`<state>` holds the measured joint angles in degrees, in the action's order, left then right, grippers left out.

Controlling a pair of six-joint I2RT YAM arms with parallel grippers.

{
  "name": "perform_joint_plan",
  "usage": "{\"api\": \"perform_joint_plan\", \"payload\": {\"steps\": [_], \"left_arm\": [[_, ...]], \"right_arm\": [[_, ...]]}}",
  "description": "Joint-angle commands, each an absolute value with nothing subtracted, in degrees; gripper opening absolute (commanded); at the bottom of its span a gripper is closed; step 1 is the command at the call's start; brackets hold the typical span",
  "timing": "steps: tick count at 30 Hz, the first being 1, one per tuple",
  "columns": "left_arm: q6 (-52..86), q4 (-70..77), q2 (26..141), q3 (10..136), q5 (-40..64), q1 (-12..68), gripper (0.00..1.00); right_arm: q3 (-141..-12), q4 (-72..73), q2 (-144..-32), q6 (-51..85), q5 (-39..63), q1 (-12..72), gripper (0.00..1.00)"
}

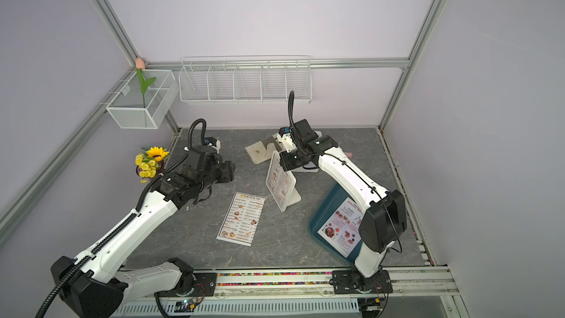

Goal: Replace the menus in the menu holders
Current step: Take out the menu from the menu holder.

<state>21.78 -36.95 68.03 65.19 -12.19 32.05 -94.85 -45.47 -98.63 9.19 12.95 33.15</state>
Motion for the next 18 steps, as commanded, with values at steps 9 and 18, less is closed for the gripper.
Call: {"api": "perform_joint_plan", "payload": {"steps": [9, 18], "left_arm": [[21.62, -36.65, 67.05, 63.8, -13.23, 32.13, 0.64], [21.52, -36.21, 67.66, 63.98, -13.1, 32.0, 0.64]], "right_arm": [[-96.77, -45.71, -97.41, 11.54, 18.24, 31.64, 0.1], [-97.37, -45.79, -97.13, 11.67, 19.09, 31.2, 0.08]]}}
